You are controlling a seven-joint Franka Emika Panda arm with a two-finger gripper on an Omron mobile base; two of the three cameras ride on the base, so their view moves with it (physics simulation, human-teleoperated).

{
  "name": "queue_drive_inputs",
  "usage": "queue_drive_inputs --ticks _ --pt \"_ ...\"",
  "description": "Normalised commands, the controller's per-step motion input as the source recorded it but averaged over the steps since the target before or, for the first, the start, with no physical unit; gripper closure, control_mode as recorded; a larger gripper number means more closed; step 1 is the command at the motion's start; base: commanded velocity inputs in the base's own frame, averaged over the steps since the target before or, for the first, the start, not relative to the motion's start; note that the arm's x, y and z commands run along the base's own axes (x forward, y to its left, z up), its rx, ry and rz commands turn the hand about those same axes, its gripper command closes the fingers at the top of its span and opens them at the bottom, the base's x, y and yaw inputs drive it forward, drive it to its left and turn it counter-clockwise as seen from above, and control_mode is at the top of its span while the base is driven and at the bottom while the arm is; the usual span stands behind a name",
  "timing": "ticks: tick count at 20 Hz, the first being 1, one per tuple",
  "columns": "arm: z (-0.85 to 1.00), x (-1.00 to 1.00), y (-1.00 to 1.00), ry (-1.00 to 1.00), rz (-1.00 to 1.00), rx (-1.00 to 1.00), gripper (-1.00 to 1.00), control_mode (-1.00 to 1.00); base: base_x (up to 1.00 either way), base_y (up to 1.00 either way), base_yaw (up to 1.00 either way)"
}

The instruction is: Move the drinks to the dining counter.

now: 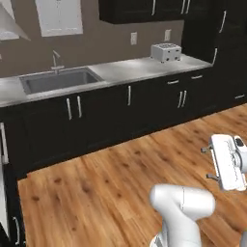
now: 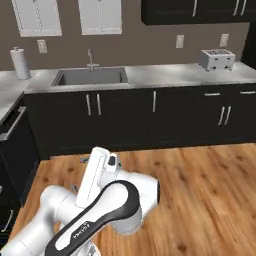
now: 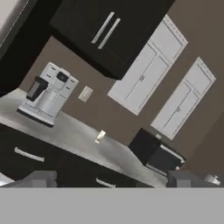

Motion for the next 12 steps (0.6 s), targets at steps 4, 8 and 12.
queue_drive_inputs --ticks 4,8,12 --pt "0.0 0.0 0.0 0.0 0.0 0.0 -1.0 1.0 0.0 0.31 0.98" --pt "0.0 0.0 0.0 0.0 0.0 0.0 -1.0 1.0 0.0 0.24 1.0" --pt "0.0 0.0 0.0 0.0 0.0 0.0 -1.0 1.0 0.0 0.29 0.99"
